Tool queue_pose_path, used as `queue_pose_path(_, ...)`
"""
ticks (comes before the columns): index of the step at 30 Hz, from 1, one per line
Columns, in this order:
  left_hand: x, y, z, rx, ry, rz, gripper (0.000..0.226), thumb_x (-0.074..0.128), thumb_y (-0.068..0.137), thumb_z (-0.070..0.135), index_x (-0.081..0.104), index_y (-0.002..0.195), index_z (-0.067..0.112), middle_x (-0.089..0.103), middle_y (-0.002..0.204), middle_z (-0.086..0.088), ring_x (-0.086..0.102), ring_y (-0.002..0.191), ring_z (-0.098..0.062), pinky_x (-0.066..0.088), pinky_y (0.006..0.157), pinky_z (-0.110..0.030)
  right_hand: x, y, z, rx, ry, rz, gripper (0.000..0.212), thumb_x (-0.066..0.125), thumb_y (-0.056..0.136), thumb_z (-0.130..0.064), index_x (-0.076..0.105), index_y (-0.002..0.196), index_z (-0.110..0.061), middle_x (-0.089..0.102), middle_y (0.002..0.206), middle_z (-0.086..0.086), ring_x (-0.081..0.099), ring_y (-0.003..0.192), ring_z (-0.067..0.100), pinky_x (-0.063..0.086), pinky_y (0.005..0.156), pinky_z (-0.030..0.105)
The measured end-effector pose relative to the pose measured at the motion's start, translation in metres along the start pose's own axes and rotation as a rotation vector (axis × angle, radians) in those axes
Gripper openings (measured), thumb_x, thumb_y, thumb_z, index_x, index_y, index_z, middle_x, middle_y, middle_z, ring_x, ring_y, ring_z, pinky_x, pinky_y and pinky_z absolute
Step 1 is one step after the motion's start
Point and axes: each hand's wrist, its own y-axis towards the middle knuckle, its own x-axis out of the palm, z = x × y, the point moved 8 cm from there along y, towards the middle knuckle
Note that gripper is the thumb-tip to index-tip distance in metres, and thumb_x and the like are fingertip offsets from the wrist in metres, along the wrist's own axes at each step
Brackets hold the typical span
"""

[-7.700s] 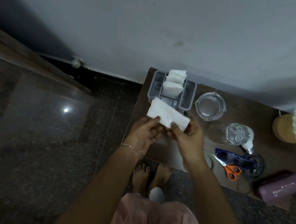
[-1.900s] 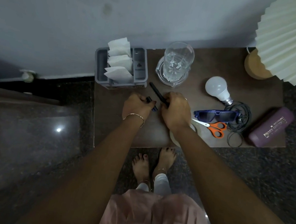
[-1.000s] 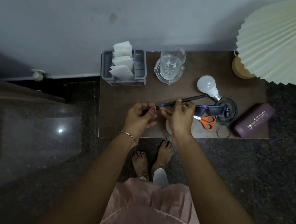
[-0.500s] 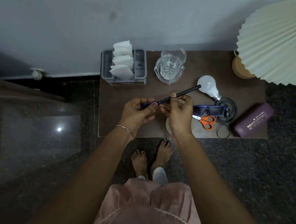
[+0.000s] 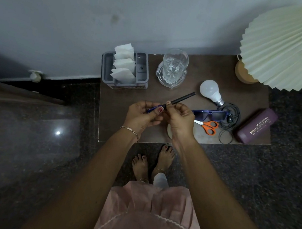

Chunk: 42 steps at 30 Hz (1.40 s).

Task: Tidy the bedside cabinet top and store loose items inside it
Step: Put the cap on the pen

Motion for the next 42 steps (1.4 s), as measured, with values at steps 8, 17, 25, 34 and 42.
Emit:
queue_pose_path(8,0.001,0.003,0.001,0.001,-0.016,0.01,0.011,0.066,0.083,0.001,0.062,0.081,0.011,0.069,0.054,0.005,0.065,0.046,-0.004,0.056,0.051,-0.018,0.002,0.001,0.006,0.053,-0.022,-0.008,0.028,0.072,0.083,-0.018,0.063,0.056,-0.017,0.061,0.071,0.015,0.054,0.074,0.027,0.046,0.074,0.039)
queue_pose_path(17,-0.006,0.026,0.006,0.167,0.474,-0.052,0.026,0.076,0.073,-0.001,0.061,0.075,0.02,0.064,0.071,0.0,0.059,0.056,0.004,0.052,0.066,-0.022,-0.001,0.008,0.025,0.098,-0.133,-0.061,0.022,0.064,0.091,-0.019,0.064,0.075,-0.003,0.066,0.068,0.009,0.063,0.059,0.009,0.055,0.059,0.016)
queue_pose_path(25,-0.031,0.039,-0.013,0.124,0.843,0.114,0.02,0.08,0.072,0.018,0.062,0.079,0.021,0.062,0.074,0.005,0.059,0.071,-0.01,0.045,0.071,-0.02,-0.009,0.03,0.033,0.177,-0.205,-0.069,0.014,0.064,0.09,-0.01,0.058,0.103,-0.008,0.064,0.084,0.01,0.062,0.056,0.007,0.052,0.05,0.017)
queue_pose_path(34,-0.04,0.045,-0.031,0.122,0.904,0.188,0.02,0.078,0.071,0.014,0.069,0.088,0.01,0.07,0.09,-0.009,0.064,0.087,-0.021,0.044,0.075,-0.021,-0.013,0.041,0.049,0.221,-0.294,-0.102,0.032,0.058,0.093,-0.009,0.056,0.124,-0.003,0.063,0.083,0.002,0.059,0.069,0.01,0.048,0.062,0.018)
queue_pose_path(42,-0.033,0.052,-0.033,0.151,0.929,0.173,0.015,0.075,0.073,0.008,0.067,0.086,0.008,0.071,0.091,-0.01,0.066,0.087,-0.021,0.042,0.074,-0.019,-0.013,0.038,0.051,0.206,-0.339,-0.112,0.028,0.057,0.093,-0.007,0.061,0.12,-0.002,0.066,0.084,0.003,0.059,0.069,0.009,0.047,0.06,0.016)
